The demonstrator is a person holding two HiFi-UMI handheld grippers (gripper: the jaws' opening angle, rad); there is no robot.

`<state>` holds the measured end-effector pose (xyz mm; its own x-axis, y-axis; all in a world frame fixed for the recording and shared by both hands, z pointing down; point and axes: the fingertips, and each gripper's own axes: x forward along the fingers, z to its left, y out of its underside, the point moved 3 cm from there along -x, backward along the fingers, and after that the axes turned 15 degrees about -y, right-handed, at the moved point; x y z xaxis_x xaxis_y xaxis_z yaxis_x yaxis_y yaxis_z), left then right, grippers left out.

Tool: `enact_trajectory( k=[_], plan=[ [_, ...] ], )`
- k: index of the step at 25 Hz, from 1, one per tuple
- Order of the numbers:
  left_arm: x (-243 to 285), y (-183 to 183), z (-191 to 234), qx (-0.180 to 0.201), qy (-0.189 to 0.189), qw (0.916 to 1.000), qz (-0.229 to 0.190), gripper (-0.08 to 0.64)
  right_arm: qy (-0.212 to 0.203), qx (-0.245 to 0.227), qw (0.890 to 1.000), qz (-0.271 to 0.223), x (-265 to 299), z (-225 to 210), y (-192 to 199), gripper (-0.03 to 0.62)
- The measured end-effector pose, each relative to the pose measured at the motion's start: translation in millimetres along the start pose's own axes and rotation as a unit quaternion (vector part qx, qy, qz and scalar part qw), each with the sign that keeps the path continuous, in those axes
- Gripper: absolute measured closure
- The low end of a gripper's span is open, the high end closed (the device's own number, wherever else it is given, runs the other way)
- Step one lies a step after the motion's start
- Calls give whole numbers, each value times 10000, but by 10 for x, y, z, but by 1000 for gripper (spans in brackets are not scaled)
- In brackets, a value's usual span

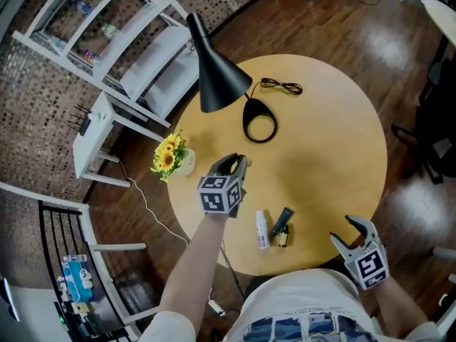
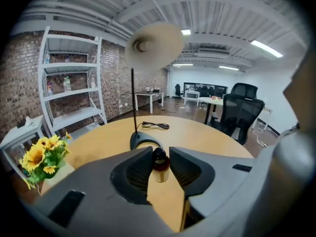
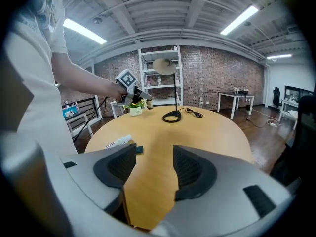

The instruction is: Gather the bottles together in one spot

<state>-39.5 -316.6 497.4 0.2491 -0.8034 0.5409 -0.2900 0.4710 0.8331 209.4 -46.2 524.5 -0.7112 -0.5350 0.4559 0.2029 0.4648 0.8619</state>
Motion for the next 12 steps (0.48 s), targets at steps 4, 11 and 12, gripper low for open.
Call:
enact_trajectory(
  k=[4,11,12],
  plan=[
    [594,299,245,-85,-336,9992,188,460,325,228,9992,27,-198,-126,64,333],
    [1172,760,377,-208,-495,9978,397,460,657,683,9951,281,-313,-239,269,334],
    [1196,776,375,-220,-490,9979,372,460,676,662,9951,289,-314,-254,284,334]
  ],
)
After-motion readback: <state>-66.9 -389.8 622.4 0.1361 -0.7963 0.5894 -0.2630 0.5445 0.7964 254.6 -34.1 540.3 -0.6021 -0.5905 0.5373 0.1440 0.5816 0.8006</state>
